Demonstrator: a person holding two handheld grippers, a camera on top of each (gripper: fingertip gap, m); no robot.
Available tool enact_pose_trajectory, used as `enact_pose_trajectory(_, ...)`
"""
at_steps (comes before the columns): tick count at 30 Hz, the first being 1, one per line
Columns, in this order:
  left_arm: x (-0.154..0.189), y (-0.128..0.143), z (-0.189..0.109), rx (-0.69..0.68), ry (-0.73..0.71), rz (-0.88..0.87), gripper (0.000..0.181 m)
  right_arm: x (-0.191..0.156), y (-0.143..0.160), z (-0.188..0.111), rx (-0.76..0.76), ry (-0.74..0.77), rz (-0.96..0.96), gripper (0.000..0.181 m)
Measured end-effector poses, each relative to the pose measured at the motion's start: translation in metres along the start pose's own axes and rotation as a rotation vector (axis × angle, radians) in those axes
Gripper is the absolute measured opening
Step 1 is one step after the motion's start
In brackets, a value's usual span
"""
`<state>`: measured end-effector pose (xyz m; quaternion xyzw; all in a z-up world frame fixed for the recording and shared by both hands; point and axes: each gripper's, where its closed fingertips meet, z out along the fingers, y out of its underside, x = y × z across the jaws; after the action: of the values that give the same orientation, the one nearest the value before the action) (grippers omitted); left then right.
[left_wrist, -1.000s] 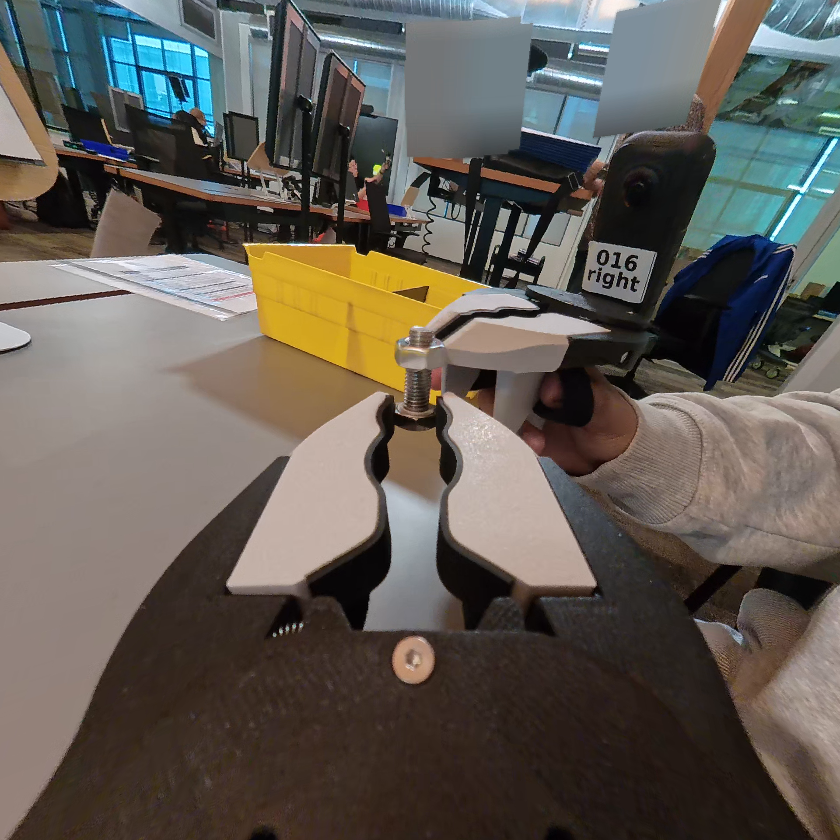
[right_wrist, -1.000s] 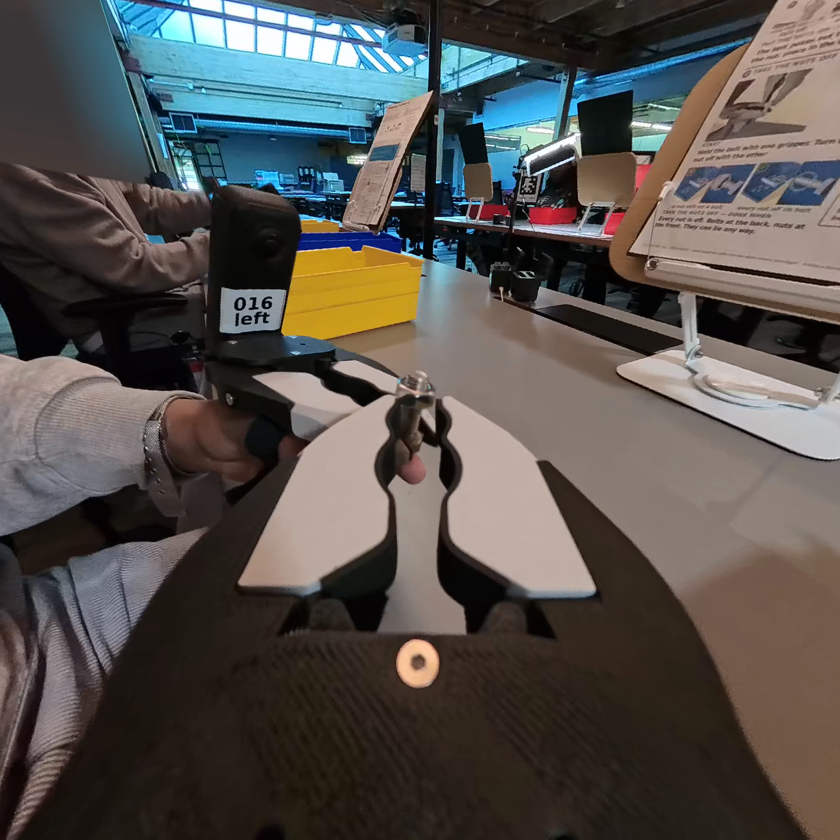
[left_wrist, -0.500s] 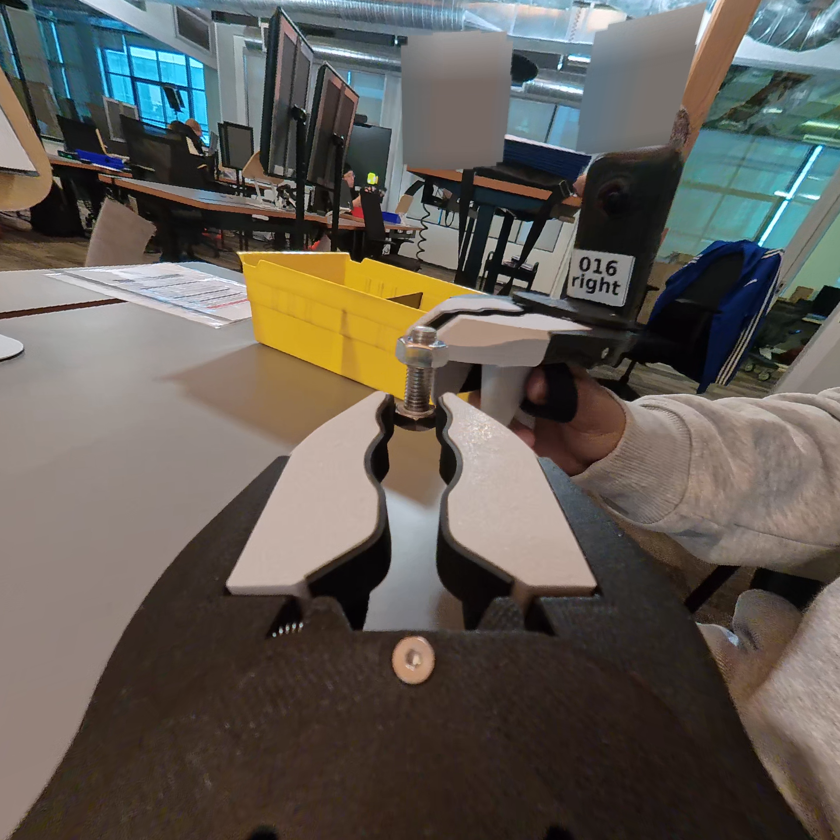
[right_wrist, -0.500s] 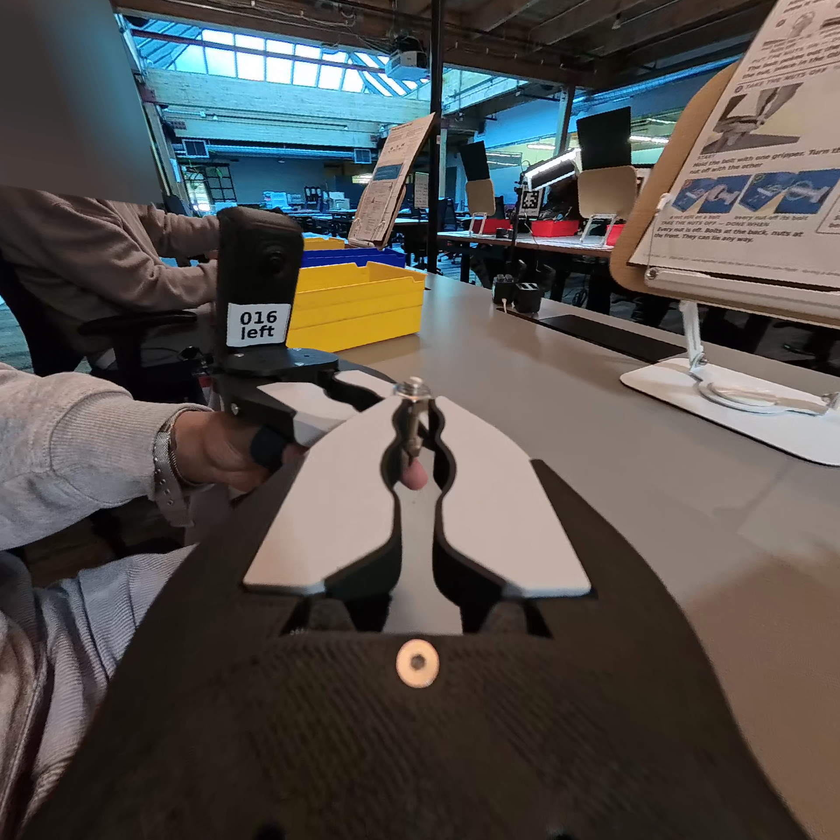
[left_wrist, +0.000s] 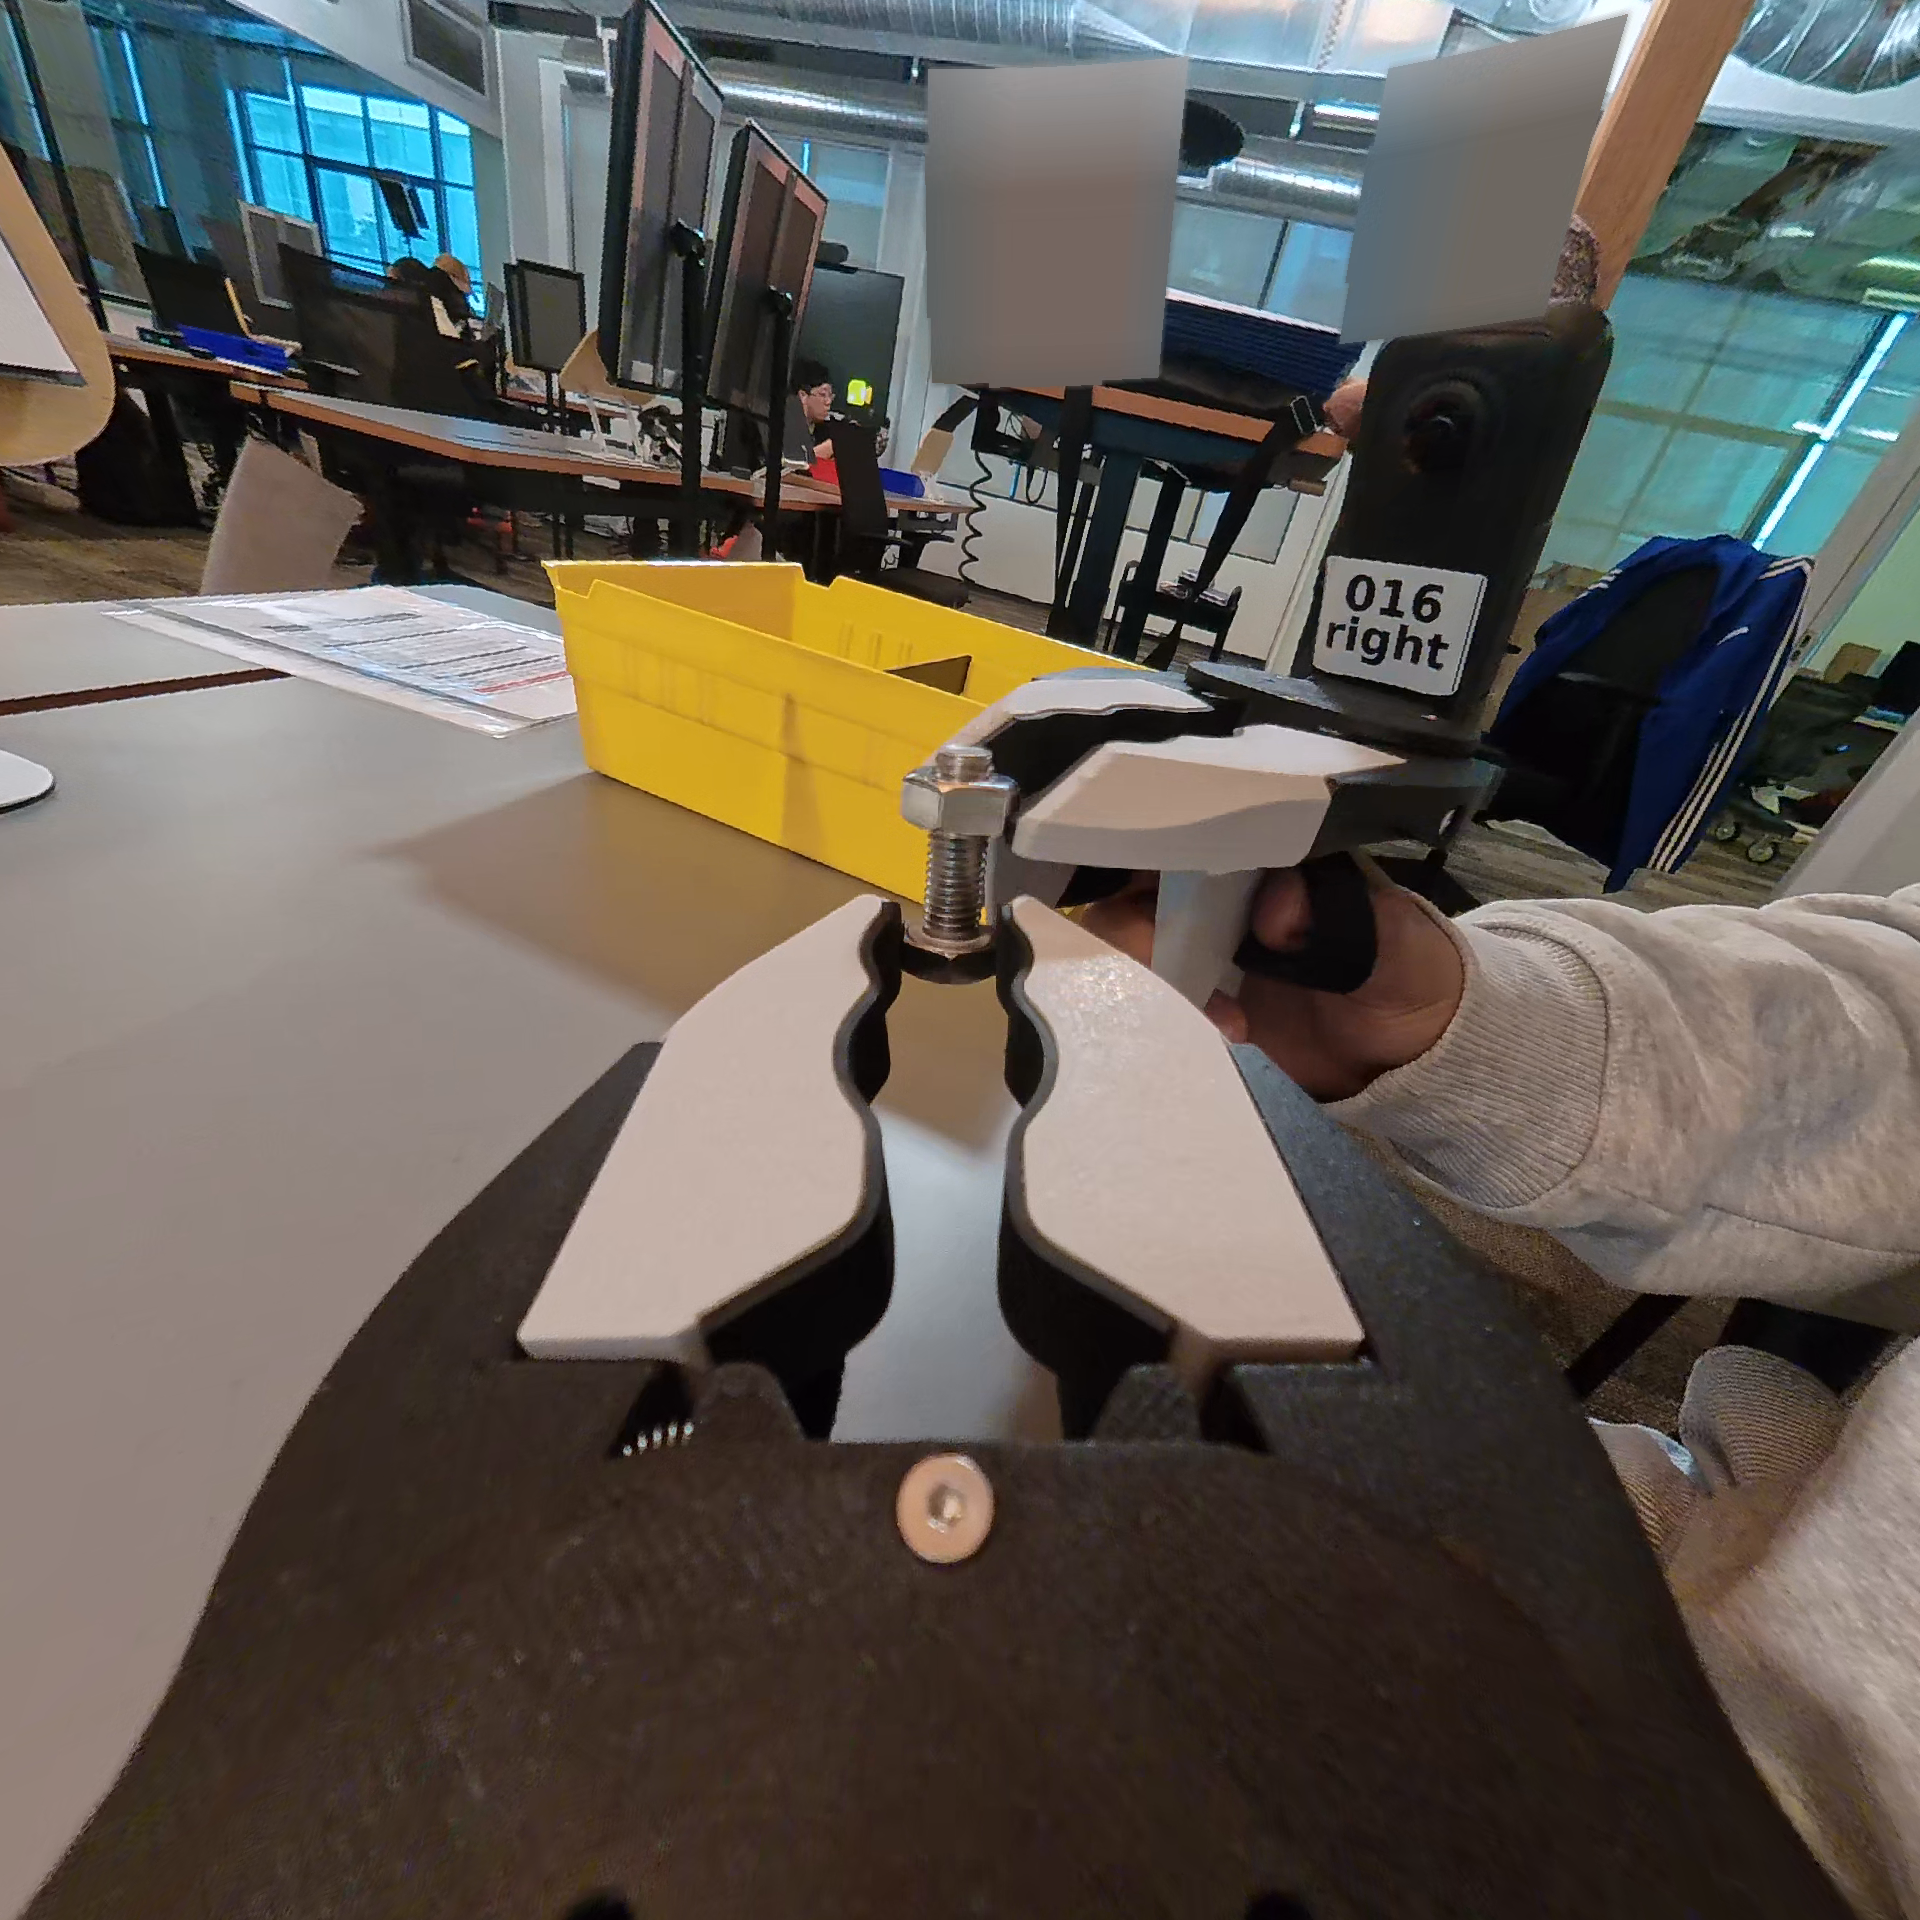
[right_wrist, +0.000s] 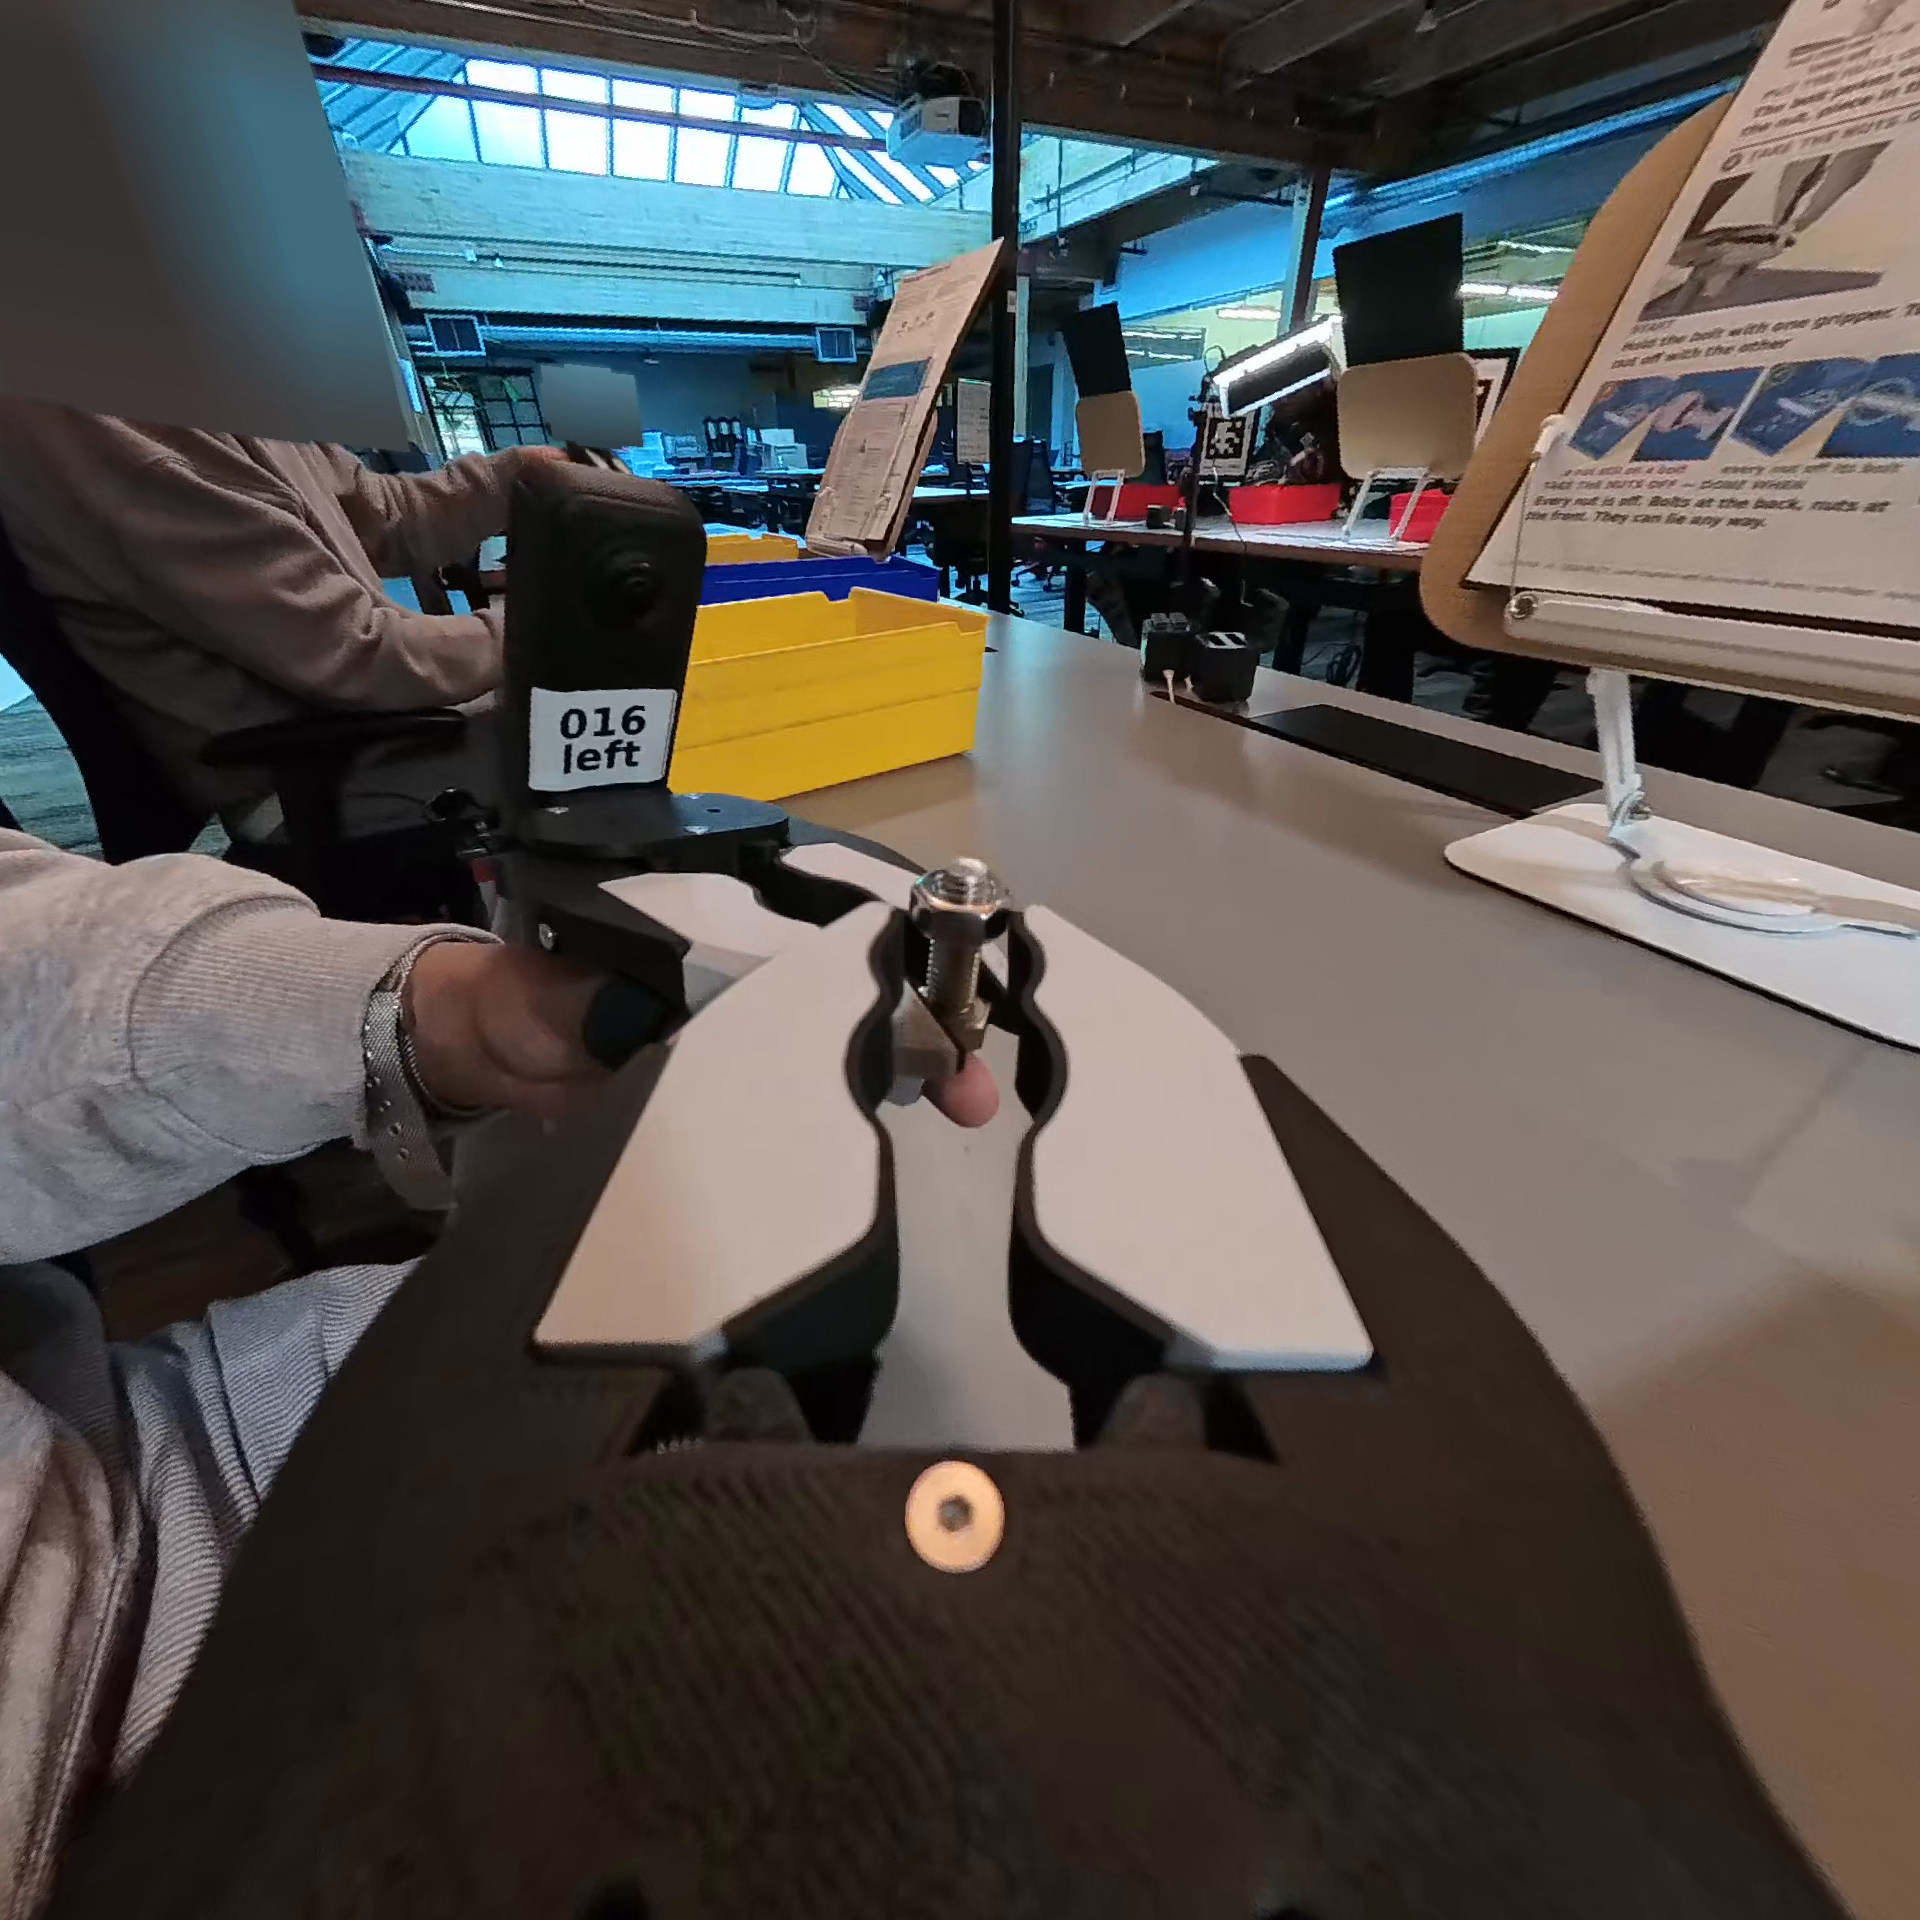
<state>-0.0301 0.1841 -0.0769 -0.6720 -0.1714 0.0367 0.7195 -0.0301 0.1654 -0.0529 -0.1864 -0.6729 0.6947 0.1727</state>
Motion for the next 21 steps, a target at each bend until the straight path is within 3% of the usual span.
enact_pose_trajectory(8,-0.001,0.001,0.000,-0.001,-0.001,-0.011,0.018,0.004,0.000,-0.002,0.001,0.008,0.034,0.016)
enact_pose_trajectory(21,0.000,0.007,0.003,-0.028,0.008,-0.019,0.018,-0.007,0.008,0.007,-0.070,0.022,-0.072,0.016)
